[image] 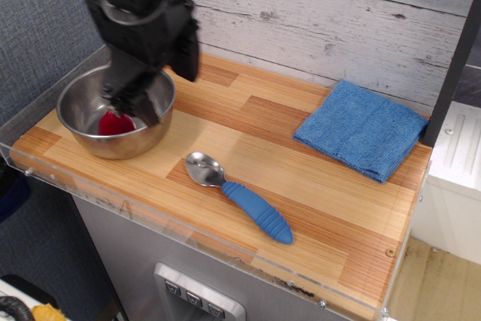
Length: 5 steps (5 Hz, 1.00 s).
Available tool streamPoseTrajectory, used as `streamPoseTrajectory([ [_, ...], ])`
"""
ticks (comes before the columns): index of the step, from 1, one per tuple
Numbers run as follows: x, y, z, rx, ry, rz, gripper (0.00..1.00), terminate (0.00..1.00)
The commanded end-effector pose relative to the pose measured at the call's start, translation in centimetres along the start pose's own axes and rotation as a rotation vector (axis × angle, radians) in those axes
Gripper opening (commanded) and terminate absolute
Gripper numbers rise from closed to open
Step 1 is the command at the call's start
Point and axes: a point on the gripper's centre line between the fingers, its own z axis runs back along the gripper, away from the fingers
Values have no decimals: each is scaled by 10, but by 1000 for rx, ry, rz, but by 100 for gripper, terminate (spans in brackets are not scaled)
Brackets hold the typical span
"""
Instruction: Put the red eggplant on the blue cloth.
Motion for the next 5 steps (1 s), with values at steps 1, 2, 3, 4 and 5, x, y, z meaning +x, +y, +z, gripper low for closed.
streamPoseTrajectory([
  [1, 55, -11, -5, 9, -30, 164, 100, 0],
  [2, 73, -11, -18, 38, -43, 209, 100, 0],
  [3, 79, -10, -30, 62, -53, 223, 100, 0],
  [4, 78, -5, -41, 91, -62, 218, 100, 0],
  [5, 72, 3, -51, 121, -58, 209, 100, 0],
])
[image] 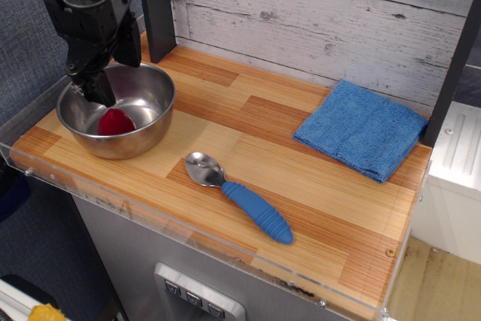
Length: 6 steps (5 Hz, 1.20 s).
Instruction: Put the red eggplant on the blue cloth.
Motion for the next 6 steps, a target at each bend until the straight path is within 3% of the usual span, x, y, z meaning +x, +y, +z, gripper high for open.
streamPoseTrajectory([
  [1, -2, 13, -10, 19, -20, -13, 100, 0],
  [5, 4, 22, -41, 98, -30, -5, 100, 0],
  [6, 3, 20, -46, 93, -48, 1, 0, 0],
])
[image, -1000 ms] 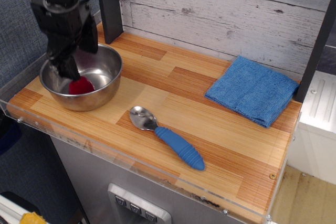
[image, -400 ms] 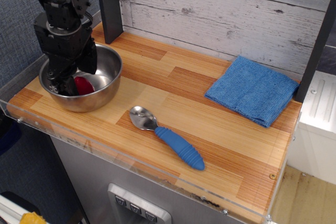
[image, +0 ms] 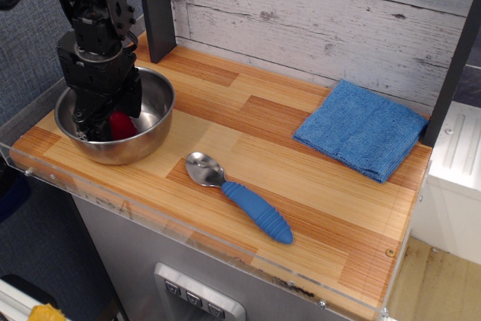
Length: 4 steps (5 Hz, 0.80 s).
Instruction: Put the red eggplant on the blue cloth.
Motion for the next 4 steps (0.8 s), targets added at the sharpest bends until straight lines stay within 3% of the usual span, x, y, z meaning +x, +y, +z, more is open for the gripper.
streamPoseTrajectory([
  [1, 7, -4, 4, -46, -41, 39, 0, 0],
  [2, 7, -2, 5, -47, -39, 45, 0, 0],
  [4, 10, -11, 32, -116, -24, 68, 0, 0],
])
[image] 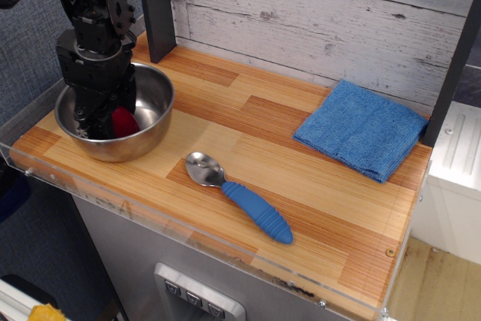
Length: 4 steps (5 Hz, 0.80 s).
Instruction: Put the red eggplant on the blue cloth.
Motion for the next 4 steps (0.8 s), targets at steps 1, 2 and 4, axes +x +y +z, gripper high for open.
streamPoseTrajectory([
  [1, 5, -17, 55, -144, 8, 16, 0, 0],
  [2, -4, -23, 79, -194, 23, -4, 0, 0],
  [4, -48, -32, 119, -264, 79, -89, 0, 0],
])
